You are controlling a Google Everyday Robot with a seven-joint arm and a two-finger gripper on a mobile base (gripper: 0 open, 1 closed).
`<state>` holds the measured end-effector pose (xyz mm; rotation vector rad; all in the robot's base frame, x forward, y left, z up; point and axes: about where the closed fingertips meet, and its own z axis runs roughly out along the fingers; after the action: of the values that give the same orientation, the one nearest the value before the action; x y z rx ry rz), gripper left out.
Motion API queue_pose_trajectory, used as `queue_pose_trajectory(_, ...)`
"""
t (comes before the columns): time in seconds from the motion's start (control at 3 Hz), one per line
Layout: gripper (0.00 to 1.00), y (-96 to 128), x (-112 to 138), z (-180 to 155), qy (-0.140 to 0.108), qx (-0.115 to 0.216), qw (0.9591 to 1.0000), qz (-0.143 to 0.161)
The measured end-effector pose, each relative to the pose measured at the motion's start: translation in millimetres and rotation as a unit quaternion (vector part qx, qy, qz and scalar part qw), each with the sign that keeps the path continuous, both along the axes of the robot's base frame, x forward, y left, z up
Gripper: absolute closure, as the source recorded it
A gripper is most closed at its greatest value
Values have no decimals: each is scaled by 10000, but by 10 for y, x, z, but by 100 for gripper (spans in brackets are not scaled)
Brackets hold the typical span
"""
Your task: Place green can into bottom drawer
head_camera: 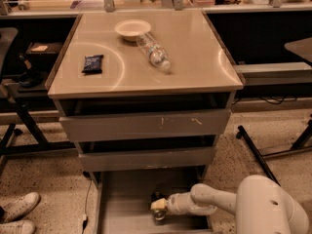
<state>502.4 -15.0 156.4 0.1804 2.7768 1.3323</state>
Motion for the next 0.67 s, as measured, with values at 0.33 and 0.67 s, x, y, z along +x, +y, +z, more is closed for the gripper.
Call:
queue_pose_trajectory(0.33,100,-15,10,-64,50,-14,10000,-44)
queue_pose_trajectory(0.67,82,-16,11,-65,51,-14,10000,-45)
